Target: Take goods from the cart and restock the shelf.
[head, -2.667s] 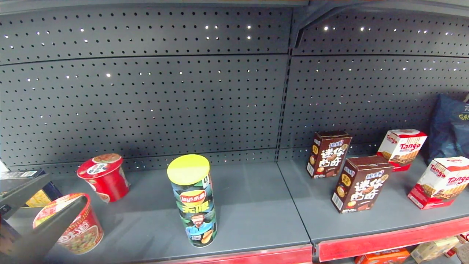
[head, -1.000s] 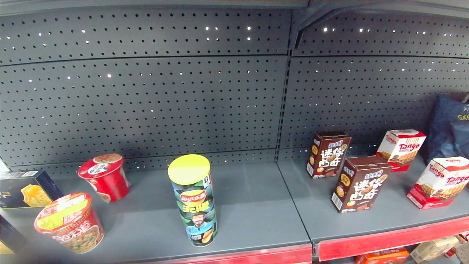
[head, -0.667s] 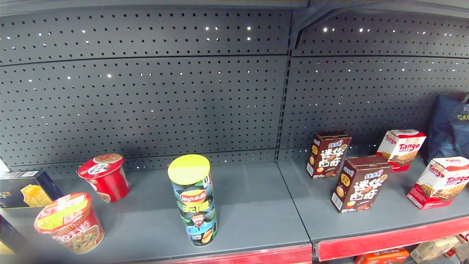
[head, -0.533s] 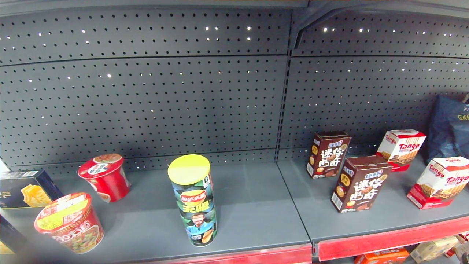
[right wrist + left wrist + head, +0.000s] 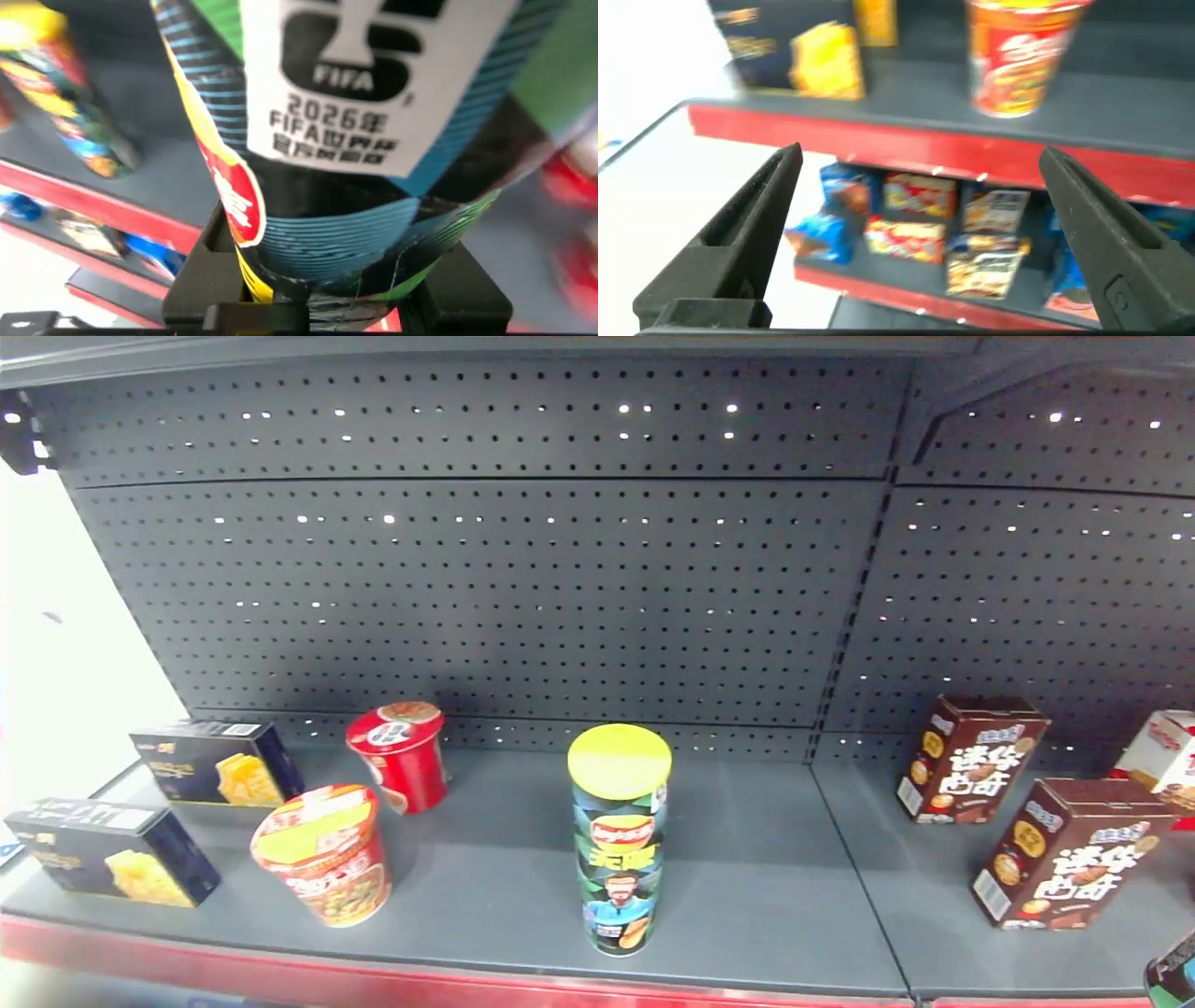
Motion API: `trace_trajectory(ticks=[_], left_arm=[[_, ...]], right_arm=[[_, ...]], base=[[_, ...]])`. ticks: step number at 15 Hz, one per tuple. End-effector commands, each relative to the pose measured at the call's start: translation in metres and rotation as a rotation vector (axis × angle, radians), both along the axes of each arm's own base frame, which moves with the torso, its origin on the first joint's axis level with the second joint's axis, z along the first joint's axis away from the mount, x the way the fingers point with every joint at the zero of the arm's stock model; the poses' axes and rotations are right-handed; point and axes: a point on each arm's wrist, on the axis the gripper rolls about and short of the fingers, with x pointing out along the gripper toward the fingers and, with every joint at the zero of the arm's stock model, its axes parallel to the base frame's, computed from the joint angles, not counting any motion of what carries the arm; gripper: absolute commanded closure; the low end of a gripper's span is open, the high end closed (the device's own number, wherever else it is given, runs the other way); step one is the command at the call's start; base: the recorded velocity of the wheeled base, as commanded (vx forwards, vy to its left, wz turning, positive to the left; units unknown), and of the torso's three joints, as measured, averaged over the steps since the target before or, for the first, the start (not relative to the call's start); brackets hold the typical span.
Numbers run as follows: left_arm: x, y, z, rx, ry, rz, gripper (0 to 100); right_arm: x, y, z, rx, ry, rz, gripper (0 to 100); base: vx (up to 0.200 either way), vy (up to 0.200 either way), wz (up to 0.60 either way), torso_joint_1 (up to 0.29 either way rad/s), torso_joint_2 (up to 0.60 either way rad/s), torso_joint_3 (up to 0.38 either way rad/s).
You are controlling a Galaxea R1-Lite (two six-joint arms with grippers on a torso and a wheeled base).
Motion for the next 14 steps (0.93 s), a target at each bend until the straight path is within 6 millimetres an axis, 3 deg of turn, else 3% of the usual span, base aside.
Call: trace_trajectory(ticks=[1,7,11,13,14], left_arm=[[0.0,0.0,0.0,-0.001,0.004,0.0,0],[0.0,0.0,0.0,-0.001,0.004,0.0,0],[0.0,0.0,0.0,-0.001,0.004,0.0,0],[0.0,0.0,0.0,-0.001,0.004,0.001,0],[0.0,0.0,0.0,-0.001,0.004,0.001,0]], right_arm=[[0.004,0.001,0.002,-0.003,0.007,0.008,100],[0.018,0.011,0.0,-0.007,0.041,0.173,100],[0.074,0.037,0.003,-0.013,0.064,0.215,100],[0.122,0.056,0.002,0.011,0.012,0.255,100],[0.134,0.061,0.0,0.014,-0.002,0.277,100]], base=[[0.0,0.0,0.0,0.0,0.0,0.0],[0.0,0.0,0.0,0.0,0.0,0.0],[0.0,0.0,0.0,0.0,0.0,0.0],[0.0,0.0,0.0,0.0,0.0,0.0],[0.0,0.0,0.0,0.0,0.0,0.0]])
